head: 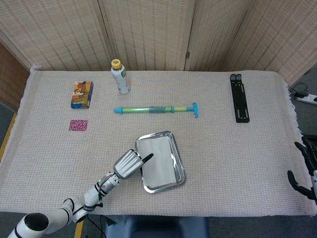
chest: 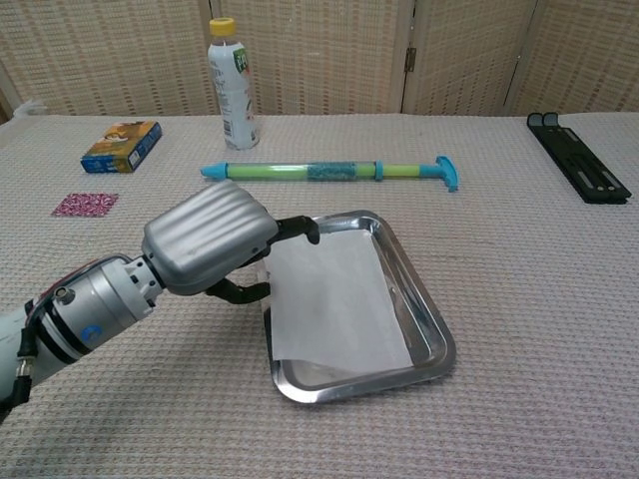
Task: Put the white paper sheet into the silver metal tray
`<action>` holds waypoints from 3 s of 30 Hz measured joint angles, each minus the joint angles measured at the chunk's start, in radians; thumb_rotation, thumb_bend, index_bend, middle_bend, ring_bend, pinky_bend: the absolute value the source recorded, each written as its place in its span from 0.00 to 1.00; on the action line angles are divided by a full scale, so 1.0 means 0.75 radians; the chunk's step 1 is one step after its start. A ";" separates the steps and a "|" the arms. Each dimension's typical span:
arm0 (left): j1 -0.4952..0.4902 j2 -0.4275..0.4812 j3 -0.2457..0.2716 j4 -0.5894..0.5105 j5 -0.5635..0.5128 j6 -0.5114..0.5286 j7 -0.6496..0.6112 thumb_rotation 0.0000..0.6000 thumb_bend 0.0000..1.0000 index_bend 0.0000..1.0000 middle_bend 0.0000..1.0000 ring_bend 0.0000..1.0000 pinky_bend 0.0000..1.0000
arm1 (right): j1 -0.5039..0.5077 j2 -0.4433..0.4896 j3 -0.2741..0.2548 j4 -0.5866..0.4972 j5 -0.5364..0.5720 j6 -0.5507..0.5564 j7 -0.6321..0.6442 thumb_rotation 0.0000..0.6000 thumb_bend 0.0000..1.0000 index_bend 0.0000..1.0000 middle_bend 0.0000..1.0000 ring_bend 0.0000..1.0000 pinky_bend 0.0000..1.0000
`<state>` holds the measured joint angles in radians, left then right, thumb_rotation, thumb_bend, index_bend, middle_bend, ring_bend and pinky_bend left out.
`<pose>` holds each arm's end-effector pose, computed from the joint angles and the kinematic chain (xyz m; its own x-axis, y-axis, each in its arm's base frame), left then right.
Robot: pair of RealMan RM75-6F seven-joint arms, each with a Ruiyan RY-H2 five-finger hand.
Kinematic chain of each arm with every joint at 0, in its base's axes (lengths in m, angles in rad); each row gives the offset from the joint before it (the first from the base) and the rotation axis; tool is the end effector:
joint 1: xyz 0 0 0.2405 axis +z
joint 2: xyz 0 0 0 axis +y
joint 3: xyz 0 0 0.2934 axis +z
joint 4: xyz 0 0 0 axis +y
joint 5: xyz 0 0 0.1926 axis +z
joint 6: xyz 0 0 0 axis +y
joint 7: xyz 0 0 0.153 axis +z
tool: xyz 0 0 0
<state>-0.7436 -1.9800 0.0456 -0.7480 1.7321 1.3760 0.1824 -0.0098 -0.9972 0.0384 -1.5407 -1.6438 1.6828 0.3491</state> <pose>-0.1507 0.3292 -0.0954 0.5518 -0.2609 0.7921 0.4391 -0.7166 -0.5419 -0.3352 -0.1550 0.2539 0.2420 0.1136 0.9636 -0.9610 -0.1091 0.2542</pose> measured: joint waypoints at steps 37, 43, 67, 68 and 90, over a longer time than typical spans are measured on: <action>0.083 0.498 0.020 -1.030 -0.280 -0.433 0.468 1.00 1.00 0.31 1.00 1.00 1.00 | -0.008 0.005 -0.019 -0.005 -0.044 0.027 0.009 1.00 0.51 0.00 0.00 0.00 0.00; 0.082 0.481 0.008 -1.006 -0.267 -0.437 0.455 1.00 1.00 0.30 1.00 1.00 1.00 | -0.003 0.007 -0.018 0.001 -0.040 0.019 0.020 1.00 0.51 0.00 0.00 0.00 0.00; 0.079 0.336 0.036 -0.751 -0.170 -0.482 0.271 1.00 1.00 0.33 1.00 1.00 1.00 | -0.009 0.006 -0.020 0.002 -0.046 0.035 0.023 1.00 0.51 0.00 0.00 0.00 0.00; 0.078 0.332 0.036 -0.744 -0.167 -0.484 0.265 1.00 1.00 0.33 1.00 1.00 1.00 | -0.009 0.006 -0.020 0.001 -0.048 0.037 0.022 1.00 0.51 0.00 0.00 0.00 0.00; 0.055 0.268 0.020 -0.630 -0.092 -0.441 0.162 1.00 0.94 0.25 1.00 1.00 1.00 | -0.015 0.011 -0.017 0.005 -0.049 0.054 0.039 1.00 0.51 0.00 0.00 0.00 0.00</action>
<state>-0.7023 -1.7793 0.0605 -1.2208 1.6628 1.0455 0.3041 -0.0209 -0.9891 0.0254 -1.5372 -1.6802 1.7232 0.3782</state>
